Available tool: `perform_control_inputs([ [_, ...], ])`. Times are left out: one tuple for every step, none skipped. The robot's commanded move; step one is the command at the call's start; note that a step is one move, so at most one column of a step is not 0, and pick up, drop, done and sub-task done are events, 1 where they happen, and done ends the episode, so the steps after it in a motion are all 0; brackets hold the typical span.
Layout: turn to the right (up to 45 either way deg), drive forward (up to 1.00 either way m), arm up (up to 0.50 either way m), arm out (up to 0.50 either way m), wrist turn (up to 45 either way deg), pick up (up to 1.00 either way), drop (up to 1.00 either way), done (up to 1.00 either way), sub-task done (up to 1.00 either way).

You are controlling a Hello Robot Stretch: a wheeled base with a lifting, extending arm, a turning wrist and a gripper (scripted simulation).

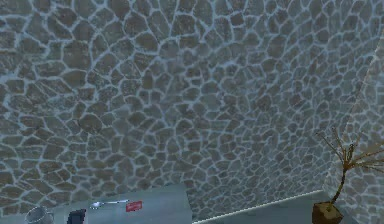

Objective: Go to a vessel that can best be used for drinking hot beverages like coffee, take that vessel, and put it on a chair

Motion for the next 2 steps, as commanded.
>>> perform_control_inputs([
  [-45.0,0.0,0.0,0.0,0.0,0.0,0.0,0.0,0.0],
  [-45.0,0.0,0.0,0.0,0.0,0.0,0.0,0.0,0.0],
])
